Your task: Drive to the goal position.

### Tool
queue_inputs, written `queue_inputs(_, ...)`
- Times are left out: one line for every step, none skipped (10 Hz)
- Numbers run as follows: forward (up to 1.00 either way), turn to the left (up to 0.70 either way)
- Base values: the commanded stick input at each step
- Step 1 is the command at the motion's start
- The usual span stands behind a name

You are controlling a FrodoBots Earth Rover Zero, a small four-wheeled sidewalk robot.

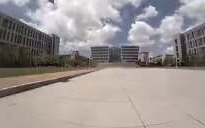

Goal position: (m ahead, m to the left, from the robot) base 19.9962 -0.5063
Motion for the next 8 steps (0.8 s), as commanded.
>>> queue_inputs(0.7, 0.0)
queue_inputs(0.7, 0.0)
queue_inputs(0.7, 0.0)
queue_inputs(0.7, 0.0)
queue_inputs(0.7, -0.35)
queue_inputs(0.7, -0.08)
queue_inputs(0.7, 0.0)
queue_inputs(0.7, 0.0)
